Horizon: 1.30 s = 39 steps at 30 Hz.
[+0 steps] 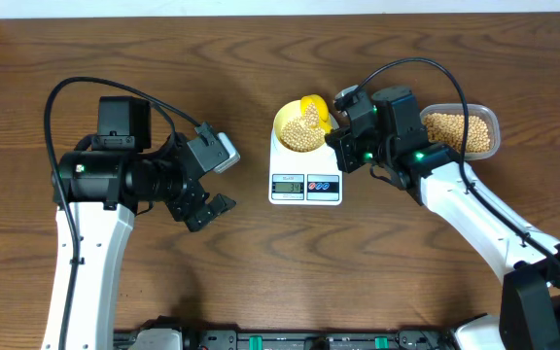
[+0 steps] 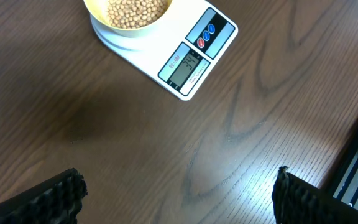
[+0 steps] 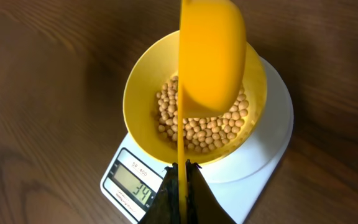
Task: Scoop item into bowl and weigh 50g on scale
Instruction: 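Tip the scoop to pour soybeans into the yellow bowl, then hold the tipped scoop over the bowl, shaking out remaining soybeans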
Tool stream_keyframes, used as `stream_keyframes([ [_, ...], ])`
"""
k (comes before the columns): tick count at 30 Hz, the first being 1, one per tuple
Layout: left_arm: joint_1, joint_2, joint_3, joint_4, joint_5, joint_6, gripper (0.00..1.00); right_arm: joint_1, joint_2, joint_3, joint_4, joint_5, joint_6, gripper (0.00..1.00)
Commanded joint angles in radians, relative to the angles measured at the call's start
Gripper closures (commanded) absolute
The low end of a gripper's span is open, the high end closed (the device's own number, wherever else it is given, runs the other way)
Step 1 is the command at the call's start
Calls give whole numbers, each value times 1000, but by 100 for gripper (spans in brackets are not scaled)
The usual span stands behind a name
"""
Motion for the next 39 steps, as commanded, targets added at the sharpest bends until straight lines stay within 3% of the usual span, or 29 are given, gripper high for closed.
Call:
stream_keyframes([
  [1,5,3,6,-3,8,10,2,16,0,3,-14,37,-39,99],
  [18,5,3,5,-3,8,10,2,51,0,3,-8,154,-104,99],
  [39,5,3,6,-3,8,10,2,79,0,3,6,145,-119,99],
])
